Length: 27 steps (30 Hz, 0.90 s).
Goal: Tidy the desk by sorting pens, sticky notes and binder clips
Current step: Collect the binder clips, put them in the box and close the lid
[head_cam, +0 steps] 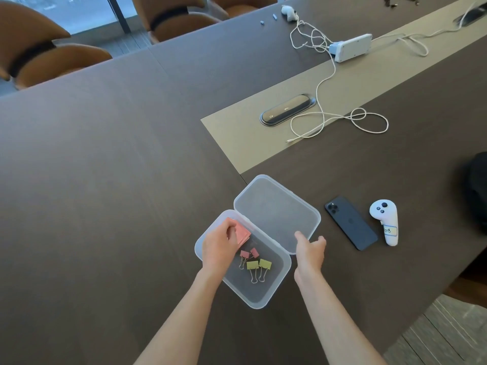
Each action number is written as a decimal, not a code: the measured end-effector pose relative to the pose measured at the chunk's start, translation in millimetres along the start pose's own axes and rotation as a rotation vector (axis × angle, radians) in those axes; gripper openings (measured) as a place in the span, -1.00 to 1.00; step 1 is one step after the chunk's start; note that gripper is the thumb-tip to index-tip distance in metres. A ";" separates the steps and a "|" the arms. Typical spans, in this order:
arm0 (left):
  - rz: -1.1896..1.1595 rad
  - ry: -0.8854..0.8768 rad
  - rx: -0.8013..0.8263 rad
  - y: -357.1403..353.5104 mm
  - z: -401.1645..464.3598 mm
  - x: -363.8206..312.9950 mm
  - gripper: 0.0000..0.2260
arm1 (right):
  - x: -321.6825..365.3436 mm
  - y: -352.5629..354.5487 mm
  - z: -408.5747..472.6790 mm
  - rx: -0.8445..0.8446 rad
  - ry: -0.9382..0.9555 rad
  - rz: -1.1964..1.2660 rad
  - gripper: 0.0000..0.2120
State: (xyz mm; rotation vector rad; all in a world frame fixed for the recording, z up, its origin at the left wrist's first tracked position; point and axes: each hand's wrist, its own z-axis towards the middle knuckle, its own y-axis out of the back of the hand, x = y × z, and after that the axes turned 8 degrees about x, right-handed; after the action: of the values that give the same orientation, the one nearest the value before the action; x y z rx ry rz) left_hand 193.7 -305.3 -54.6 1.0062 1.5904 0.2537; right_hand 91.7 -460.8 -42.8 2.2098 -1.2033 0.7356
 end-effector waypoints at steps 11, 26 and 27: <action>-0.279 0.173 0.031 40.9 15.5 -16.1 -0.73 | -1.9 24.5 -9.7 0.067 0.251 -0.074 -0.75; -0.804 0.410 0.237 70.4 24.2 -5.7 -0.28 | -29.0 41.5 -91.3 0.204 0.312 -0.069 -0.81; -0.816 0.418 0.262 72.8 22.3 -5.6 -0.28 | -32.0 40.3 -94.8 0.192 0.314 -0.065 -0.81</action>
State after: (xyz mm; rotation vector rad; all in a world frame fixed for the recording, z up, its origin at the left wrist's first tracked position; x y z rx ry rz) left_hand 246.7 -273.1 -10.1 0.4284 2.3241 -0.3374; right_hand 22.1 -398.7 11.3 2.1668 -0.9344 1.1622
